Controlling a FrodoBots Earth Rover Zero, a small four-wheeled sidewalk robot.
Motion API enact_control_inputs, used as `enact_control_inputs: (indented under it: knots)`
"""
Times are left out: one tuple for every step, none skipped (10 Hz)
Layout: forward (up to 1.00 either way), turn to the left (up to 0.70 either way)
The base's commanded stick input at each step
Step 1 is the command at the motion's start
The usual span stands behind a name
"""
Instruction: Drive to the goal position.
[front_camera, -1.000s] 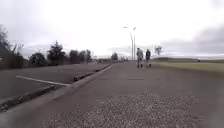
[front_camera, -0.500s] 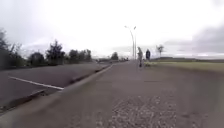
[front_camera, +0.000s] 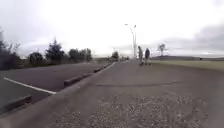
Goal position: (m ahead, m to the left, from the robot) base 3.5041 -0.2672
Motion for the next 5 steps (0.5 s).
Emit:
enact_control_inputs:
  knots:
    - [1.0,0.0]
    - [1.0,0.0]
    - [1.0,0.0]
    - [1.0,0.0]
    - [1.0,0.0]
